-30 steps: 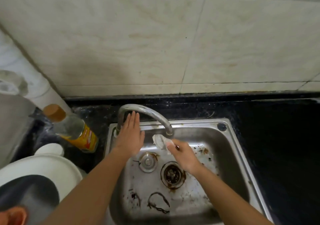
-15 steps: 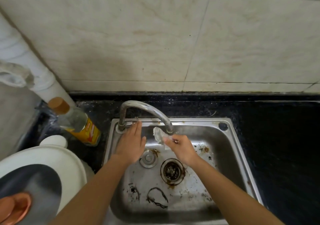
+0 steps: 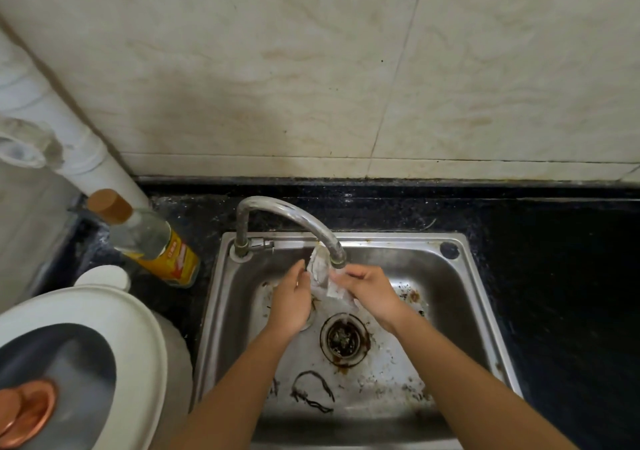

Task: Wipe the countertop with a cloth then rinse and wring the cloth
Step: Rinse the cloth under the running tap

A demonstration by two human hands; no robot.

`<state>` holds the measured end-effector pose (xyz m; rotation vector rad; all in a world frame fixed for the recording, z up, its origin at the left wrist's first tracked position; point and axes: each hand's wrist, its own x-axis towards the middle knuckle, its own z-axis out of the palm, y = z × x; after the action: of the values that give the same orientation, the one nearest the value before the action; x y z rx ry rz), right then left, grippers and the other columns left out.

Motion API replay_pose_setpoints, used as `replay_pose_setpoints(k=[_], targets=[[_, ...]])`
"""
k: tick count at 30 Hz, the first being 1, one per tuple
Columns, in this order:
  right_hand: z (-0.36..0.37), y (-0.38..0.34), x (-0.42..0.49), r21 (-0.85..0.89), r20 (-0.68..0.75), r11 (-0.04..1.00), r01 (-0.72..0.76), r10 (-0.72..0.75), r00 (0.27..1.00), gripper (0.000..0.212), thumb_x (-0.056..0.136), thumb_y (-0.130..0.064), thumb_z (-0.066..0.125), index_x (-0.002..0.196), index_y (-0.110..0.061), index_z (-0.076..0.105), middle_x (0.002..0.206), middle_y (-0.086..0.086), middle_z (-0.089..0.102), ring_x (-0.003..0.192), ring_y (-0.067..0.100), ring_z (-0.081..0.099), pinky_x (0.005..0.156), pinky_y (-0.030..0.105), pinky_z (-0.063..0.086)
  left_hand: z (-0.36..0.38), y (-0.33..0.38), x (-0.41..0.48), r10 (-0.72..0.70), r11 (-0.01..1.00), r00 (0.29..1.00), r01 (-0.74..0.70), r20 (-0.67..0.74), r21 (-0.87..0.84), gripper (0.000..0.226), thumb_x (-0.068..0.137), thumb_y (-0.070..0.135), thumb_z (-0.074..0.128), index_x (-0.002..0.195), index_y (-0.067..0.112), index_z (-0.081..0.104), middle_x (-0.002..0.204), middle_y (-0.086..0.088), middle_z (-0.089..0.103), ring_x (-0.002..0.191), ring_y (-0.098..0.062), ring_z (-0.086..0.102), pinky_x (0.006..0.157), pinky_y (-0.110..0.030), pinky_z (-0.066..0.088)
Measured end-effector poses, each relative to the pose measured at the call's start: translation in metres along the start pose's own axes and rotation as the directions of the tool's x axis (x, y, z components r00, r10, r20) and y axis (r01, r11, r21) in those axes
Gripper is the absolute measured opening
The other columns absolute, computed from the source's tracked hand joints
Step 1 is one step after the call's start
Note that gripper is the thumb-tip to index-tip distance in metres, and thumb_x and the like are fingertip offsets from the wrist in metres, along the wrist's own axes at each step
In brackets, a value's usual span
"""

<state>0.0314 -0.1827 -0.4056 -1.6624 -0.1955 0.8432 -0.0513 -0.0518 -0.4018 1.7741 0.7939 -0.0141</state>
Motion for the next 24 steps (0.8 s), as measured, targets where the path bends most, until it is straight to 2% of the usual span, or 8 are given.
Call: replay_pose_setpoints(k=[1, 3, 5, 8, 12, 17, 20, 24], targets=[[-0.002, 0.002, 0.002, 0.029, 0.003, 0.998, -0.055, 0.055, 0.998, 0.011, 0.088, -0.024, 0.07, 0.091, -0.015, 0.075, 0.082, -0.013, 0.072, 0.081, 0.002, 0.064, 0.078, 0.019, 0.049, 0.004, 0.0, 0.002, -0.081, 0.988, 0.997, 0.081, 0.007, -0.132, 0.038, 0.102, 0.024, 0.037, 0.137, 0.018, 0.048, 0.139, -0.002, 0.05, 0.124, -0.015, 0.048, 0.103, -0.028, 0.036], [-0.006, 0.003, 0.004, 0.087, 0.008, 0.983, -0.16, 0.16, 0.987, 0.032, 0.08, -0.036, 0.072, 0.106, -0.018, 0.074, 0.108, -0.002, 0.072, 0.107, 0.018, 0.062, 0.096, 0.036, 0.047, 0.01, 0.001, 0.001, -0.168, 0.93, 0.985, 0.173, 0.045, -0.323, 0.031, 0.101, 0.022, 0.04, 0.124, 0.017, 0.06, 0.117, 0.001, 0.064, 0.098, -0.005, 0.058, 0.079, -0.016, 0.045], [-0.008, 0.0, 0.003, 0.152, 0.046, 0.966, -0.211, 0.206, 0.977, 0.029, 0.083, -0.033, 0.066, 0.105, -0.016, 0.075, 0.11, 0.004, 0.071, 0.11, 0.023, 0.059, 0.098, 0.04, 0.042, 0.011, 0.002, 0.0, -0.26, 0.87, 0.963, 0.263, 0.064, -0.416, 0.027, 0.099, 0.025, 0.043, 0.11, 0.017, 0.067, 0.095, 0.006, 0.066, 0.083, -0.001, 0.057, 0.063, -0.017, 0.043], [-0.011, -0.002, 0.004, 0.273, 0.079, 0.919, -0.284, 0.273, 0.959, 0.032, 0.089, -0.029, 0.056, 0.111, -0.011, 0.072, 0.111, 0.009, 0.072, 0.112, 0.026, 0.059, 0.102, 0.042, 0.041, 0.008, -0.001, -0.001, -0.297, 0.823, 0.944, 0.329, 0.142, -0.463, 0.021, 0.095, 0.032, 0.05, 0.093, 0.023, 0.068, 0.09, 0.007, 0.068, 0.085, -0.005, 0.059, 0.066, -0.022, 0.041], [-0.012, -0.006, 0.004, 0.414, 0.16, 0.847, -0.335, 0.295, 0.942, 0.041, 0.094, -0.03, 0.049, 0.123, -0.005, 0.064, 0.118, 0.017, 0.067, 0.111, 0.032, 0.064, 0.09, 0.043, 0.05, 0.0, -0.006, 0.0, -0.146, 0.942, 0.979, 0.182, 0.145, -0.28, 0.014, 0.09, 0.028, 0.062, 0.095, 0.018, 0.07, 0.095, 0.001, 0.072, 0.092, -0.014, 0.066, 0.068, -0.02, 0.044], [-0.004, -0.004, 0.002, 0.46, 0.205, 0.819, -0.343, 0.278, 0.939, 0.04, 0.095, -0.028, 0.045, 0.12, -0.004, 0.065, 0.114, 0.017, 0.069, 0.102, 0.03, 0.067, 0.084, 0.041, 0.052, -0.002, -0.005, 0.0, -0.096, 0.963, 0.988, 0.124, 0.124, -0.24, 0.013, 0.092, 0.025, 0.059, 0.096, 0.016, 0.067, 0.093, -0.002, 0.072, 0.089, -0.015, 0.067, 0.076, -0.025, 0.051], [0.001, 0.003, 0.004, 0.354, 0.102, 0.883, -0.31, 0.293, 0.951, 0.032, 0.089, -0.019, 0.058, 0.116, -0.004, 0.066, 0.112, 0.017, 0.07, 0.103, 0.031, 0.067, 0.09, 0.046, 0.052, -0.003, -0.008, 0.0, -0.112, 0.959, 0.989, 0.134, 0.099, -0.25, 0.014, 0.093, 0.024, 0.057, 0.094, 0.012, 0.065, 0.092, -0.006, 0.07, 0.087, -0.017, 0.065, 0.071, -0.025, 0.047], [0.003, 0.016, 0.013, 0.284, -0.215, 0.915, -0.288, 0.353, 0.911, 0.031, 0.085, -0.001, 0.065, 0.115, -0.006, 0.063, 0.105, 0.013, 0.071, 0.093, 0.028, 0.07, 0.085, 0.043, 0.057, -0.004, -0.007, -0.002, -0.169, 0.915, 0.98, 0.197, 0.109, -0.352, 0.011, 0.093, 0.022, 0.057, 0.095, 0.015, 0.065, 0.094, -0.003, 0.07, 0.086, -0.013, 0.064, 0.065, -0.02, 0.042]])
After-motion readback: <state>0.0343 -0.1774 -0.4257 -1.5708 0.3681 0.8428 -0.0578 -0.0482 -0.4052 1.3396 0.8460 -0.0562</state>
